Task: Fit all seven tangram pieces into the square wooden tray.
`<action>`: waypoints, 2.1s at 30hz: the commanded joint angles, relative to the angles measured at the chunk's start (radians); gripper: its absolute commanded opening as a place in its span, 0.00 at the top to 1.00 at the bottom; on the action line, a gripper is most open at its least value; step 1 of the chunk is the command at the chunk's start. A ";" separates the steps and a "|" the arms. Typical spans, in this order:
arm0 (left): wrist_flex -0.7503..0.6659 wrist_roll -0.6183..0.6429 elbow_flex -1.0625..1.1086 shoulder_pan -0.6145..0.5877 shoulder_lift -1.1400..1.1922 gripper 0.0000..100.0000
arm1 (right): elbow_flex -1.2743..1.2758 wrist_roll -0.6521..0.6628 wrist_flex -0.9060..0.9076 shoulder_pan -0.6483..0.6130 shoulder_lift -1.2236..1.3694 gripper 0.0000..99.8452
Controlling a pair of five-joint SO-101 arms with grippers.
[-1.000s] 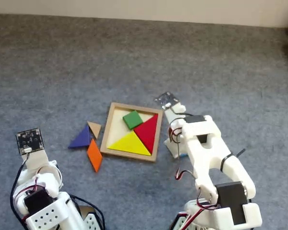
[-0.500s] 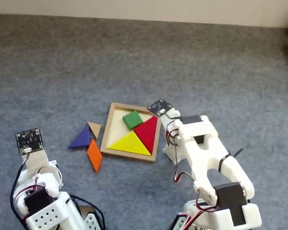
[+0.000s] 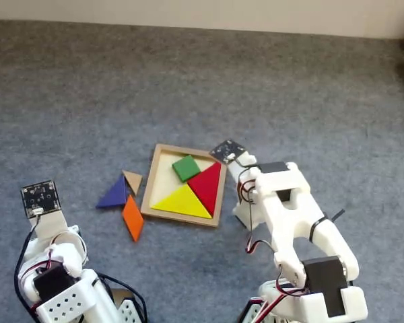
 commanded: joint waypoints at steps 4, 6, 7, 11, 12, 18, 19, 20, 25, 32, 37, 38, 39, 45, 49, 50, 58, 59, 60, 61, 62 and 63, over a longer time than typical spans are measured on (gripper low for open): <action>0.003 0.009 0.019 -0.013 -0.039 0.99 | -0.002 0.012 0.002 0.016 0.087 0.81; 0.003 0.009 0.019 -0.013 -0.039 0.99 | -0.007 0.012 0.002 0.016 0.107 0.84; 0.003 0.009 0.019 -0.013 -0.039 0.99 | -0.016 0.012 0.002 0.016 0.113 0.86; 0.003 0.009 0.019 -0.013 -0.039 0.99 | -0.028 0.012 0.002 0.016 0.114 0.87; 0.003 0.009 0.019 -0.013 -0.039 0.99 | -0.028 0.012 0.004 0.016 0.113 0.87; 0.003 0.009 0.019 -0.013 -0.041 0.99 | -0.024 0.012 0.007 0.018 0.070 0.88; 0.003 0.009 0.019 -0.013 -0.041 0.99 | -0.021 0.012 0.007 0.018 0.047 0.89; 0.003 0.009 0.019 -0.013 -0.041 0.99 | -0.021 0.012 0.007 0.018 0.019 0.91; 0.003 0.009 0.019 -0.013 -0.041 0.99 | -0.016 0.006 0.007 0.018 -0.117 0.92; 0.003 0.009 0.019 -0.013 -0.041 0.99 | 0.027 0.002 0.001 0.010 -0.249 0.92; 0.003 0.009 0.019 -0.013 -0.041 0.99 | 0.010 -0.115 -0.008 -0.004 -0.338 0.92; 0.003 0.009 0.019 -0.013 -0.041 0.99 | -0.004 -0.132 -0.024 -0.018 -0.348 0.92; 0.003 0.009 0.019 -0.013 -0.041 0.99 | -0.013 -0.143 -0.036 -0.031 -0.357 0.92; 0.003 0.009 0.019 -0.012 -0.039 0.99 | -0.079 -0.144 -0.122 -0.117 -0.361 0.93; 0.003 0.009 0.019 -0.010 -0.038 0.99 | -0.104 -0.143 -0.234 -0.182 -0.326 0.93; 0.003 0.009 0.019 -0.010 -0.038 0.99 | -0.117 -0.143 -0.262 -0.199 -0.306 0.93; 0.003 0.009 0.019 -0.008 -0.038 0.99 | -0.246 -0.143 -0.387 -0.259 -0.038 0.93; 0.003 0.009 0.019 -0.010 -0.038 0.99 | -0.257 -0.143 -0.403 -0.259 -0.005 0.93; 0.003 0.009 0.019 -0.012 -0.038 0.99 | -0.266 -0.143 -0.417 -0.259 0.022 0.93; 0.003 0.009 0.019 -0.012 -0.038 0.99 | -0.272 -0.143 -0.432 -0.259 0.047 0.93; 0.003 0.009 0.019 -0.012 -0.038 0.99 | -0.278 -0.143 -0.444 -0.257 0.068 0.93; 0.003 0.009 0.019 -0.012 -0.038 0.99 | -0.285 -0.143 -0.455 -0.257 0.085 0.93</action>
